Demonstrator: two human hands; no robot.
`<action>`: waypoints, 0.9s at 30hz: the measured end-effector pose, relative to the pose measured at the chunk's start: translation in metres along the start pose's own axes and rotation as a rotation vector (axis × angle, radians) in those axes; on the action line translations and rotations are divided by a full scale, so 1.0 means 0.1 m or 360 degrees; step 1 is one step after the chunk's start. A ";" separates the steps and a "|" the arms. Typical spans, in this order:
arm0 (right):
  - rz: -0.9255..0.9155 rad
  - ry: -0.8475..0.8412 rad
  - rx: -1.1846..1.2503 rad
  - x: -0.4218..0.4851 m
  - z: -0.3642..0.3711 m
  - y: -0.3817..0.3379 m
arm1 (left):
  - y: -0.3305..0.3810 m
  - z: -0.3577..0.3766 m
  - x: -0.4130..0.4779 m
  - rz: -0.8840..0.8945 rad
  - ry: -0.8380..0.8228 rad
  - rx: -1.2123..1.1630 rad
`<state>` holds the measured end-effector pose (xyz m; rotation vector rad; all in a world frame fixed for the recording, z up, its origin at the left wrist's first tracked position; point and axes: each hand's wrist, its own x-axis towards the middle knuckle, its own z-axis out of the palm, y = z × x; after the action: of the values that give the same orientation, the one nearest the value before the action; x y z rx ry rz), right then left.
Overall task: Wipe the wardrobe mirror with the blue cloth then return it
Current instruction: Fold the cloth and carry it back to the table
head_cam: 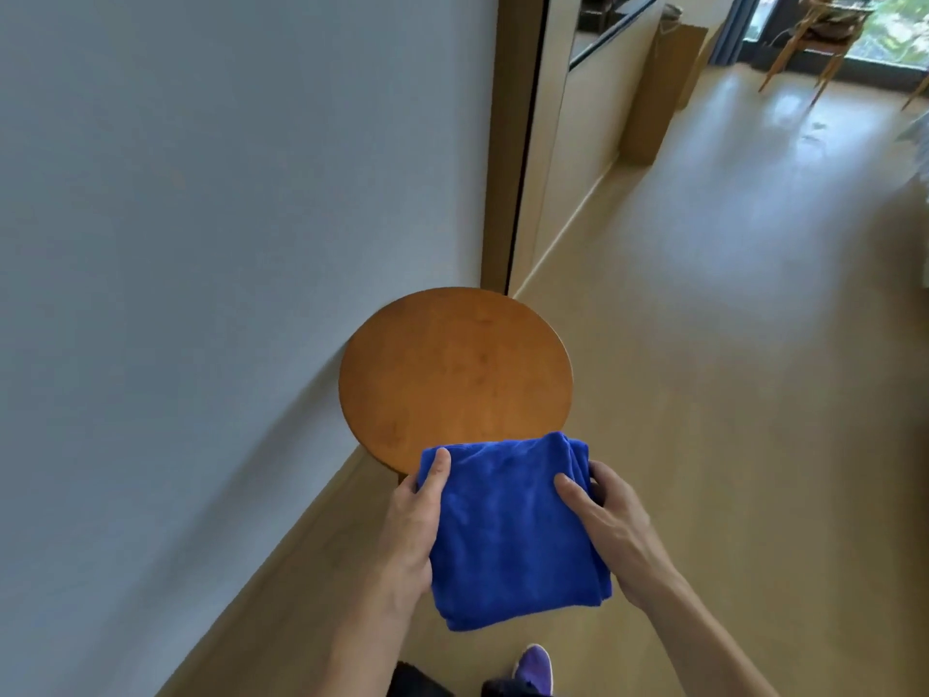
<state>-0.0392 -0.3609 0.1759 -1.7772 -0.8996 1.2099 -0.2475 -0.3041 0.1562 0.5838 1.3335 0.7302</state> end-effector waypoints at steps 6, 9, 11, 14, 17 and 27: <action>-0.0054 -0.0128 -0.0120 0.67 -0.30 -0.17 | 0.17 0.48 0.14 -0.0015 0.0149 -0.0186; -0.0031 -0.0165 -0.0158 1.00 -0.36 -0.23 | 0.24 0.64 0.33 -0.0078 0.0176 -0.0204; -0.0020 -0.0179 -0.0186 1.22 -0.39 -0.28 | 0.26 0.73 0.50 -0.0092 0.0150 -0.0221; -0.0011 -0.0189 -0.0219 1.59 -0.44 -0.36 | 0.35 0.87 0.83 -0.0088 0.0162 -0.0223; 0.0027 -0.0165 -0.0263 1.99 -0.49 -0.44 | 0.49 1.02 1.24 -0.0115 0.0188 -0.0184; 0.0063 -0.0341 -0.0371 3.15 -0.32 -0.89 | 1.09 1.11 2.04 -0.0054 0.0347 -0.0068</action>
<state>0.0729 -0.0543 0.1402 -1.8783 -1.1747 1.3872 -0.1372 -0.0751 0.1220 0.4559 1.5211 0.8101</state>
